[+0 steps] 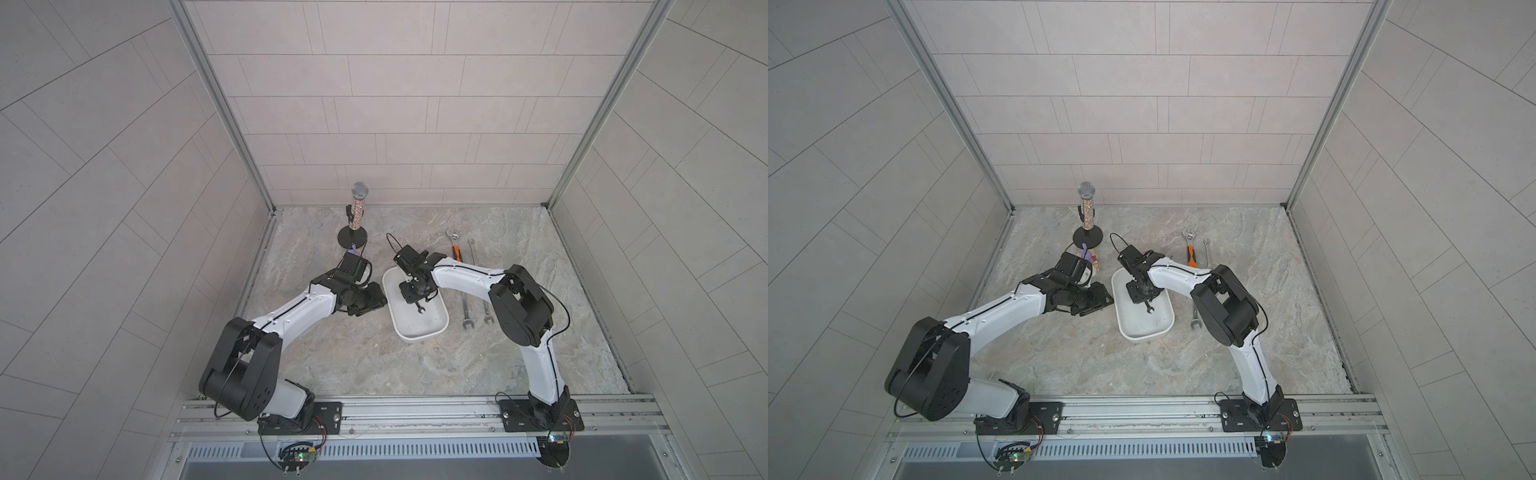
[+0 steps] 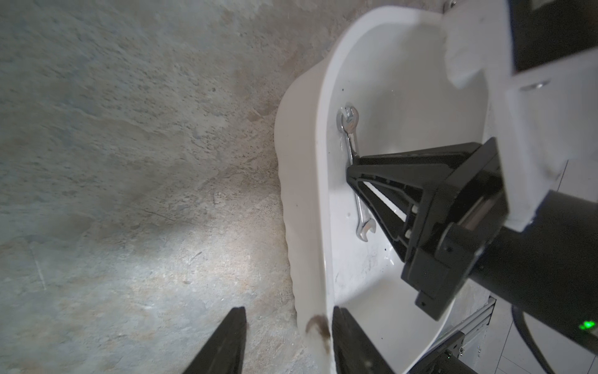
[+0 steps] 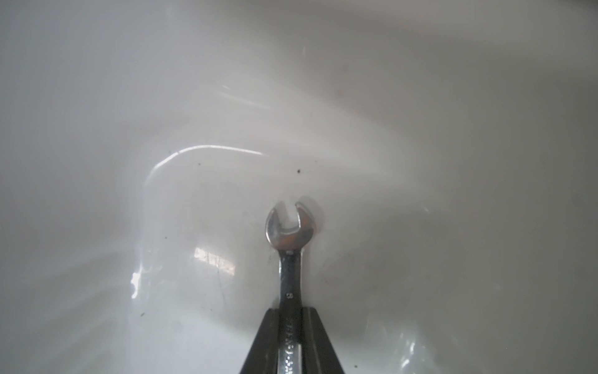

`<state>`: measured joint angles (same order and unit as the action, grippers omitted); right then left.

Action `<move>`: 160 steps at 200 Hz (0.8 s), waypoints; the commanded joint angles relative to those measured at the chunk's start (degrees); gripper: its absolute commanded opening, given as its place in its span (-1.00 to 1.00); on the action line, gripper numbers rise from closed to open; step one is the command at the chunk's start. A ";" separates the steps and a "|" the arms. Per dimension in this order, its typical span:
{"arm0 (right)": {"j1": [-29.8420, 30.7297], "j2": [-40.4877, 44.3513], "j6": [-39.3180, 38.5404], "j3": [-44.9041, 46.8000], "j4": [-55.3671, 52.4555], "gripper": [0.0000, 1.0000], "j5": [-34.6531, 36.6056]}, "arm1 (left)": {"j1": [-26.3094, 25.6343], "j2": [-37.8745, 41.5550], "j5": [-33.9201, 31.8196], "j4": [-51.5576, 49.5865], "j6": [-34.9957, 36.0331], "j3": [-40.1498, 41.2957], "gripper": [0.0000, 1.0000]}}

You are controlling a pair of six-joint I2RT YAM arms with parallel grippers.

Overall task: Take out the wrench from the storage box
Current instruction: Pick up the wrench from the storage box, then place the wrench at the center of the board.

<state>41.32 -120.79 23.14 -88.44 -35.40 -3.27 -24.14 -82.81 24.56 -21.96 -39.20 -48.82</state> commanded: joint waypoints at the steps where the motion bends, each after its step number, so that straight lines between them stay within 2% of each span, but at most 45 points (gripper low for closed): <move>1: 0.69 -2.16 5.39 0.39 -6.81 -0.65 1.63 | 0.23 1.69 0.49 0.42 -0.17 0.65 -0.01; 160: 0.01 2.27 3.63 -11.31 -13.81 -0.67 2.45 | 0.19 2.73 0.14 0.17 0.06 0.83 0.00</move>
<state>41.71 -121.12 27.03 -97.71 -45.95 -2.07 -24.14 -81.52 24.84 -21.65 -39.20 -48.64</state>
